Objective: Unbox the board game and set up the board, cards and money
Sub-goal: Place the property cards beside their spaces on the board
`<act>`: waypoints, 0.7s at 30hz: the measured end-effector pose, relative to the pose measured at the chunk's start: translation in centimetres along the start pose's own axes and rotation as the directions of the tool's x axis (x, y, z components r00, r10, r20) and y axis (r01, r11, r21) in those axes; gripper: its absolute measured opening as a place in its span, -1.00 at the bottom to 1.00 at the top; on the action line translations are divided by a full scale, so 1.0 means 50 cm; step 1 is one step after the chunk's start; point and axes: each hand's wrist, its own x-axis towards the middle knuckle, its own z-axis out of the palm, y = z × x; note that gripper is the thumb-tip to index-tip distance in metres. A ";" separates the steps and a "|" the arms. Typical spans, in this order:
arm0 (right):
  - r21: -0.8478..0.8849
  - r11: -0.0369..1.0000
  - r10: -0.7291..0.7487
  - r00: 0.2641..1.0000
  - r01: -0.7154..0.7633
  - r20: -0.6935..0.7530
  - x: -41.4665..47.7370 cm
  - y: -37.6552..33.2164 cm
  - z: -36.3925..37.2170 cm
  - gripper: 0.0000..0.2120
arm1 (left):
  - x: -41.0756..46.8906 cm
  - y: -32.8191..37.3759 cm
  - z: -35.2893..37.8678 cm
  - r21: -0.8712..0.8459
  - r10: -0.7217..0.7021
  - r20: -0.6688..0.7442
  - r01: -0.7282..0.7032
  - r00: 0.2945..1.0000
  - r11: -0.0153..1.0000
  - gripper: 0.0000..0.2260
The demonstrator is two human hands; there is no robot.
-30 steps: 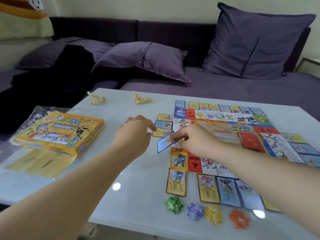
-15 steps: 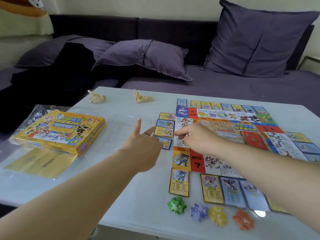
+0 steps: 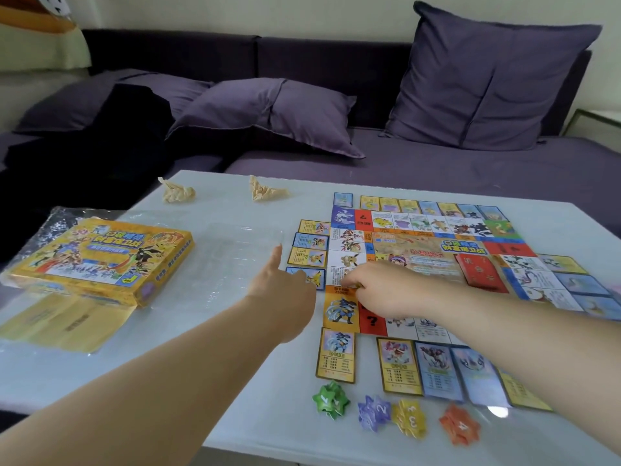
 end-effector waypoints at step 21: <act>0.203 0.975 -0.061 0.990 0.086 -0.125 -0.077 0.014 -0.031 -0.59 | -0.060 -0.008 -0.064 -0.058 -0.102 -0.104 0.096 0.989 0.994 -0.57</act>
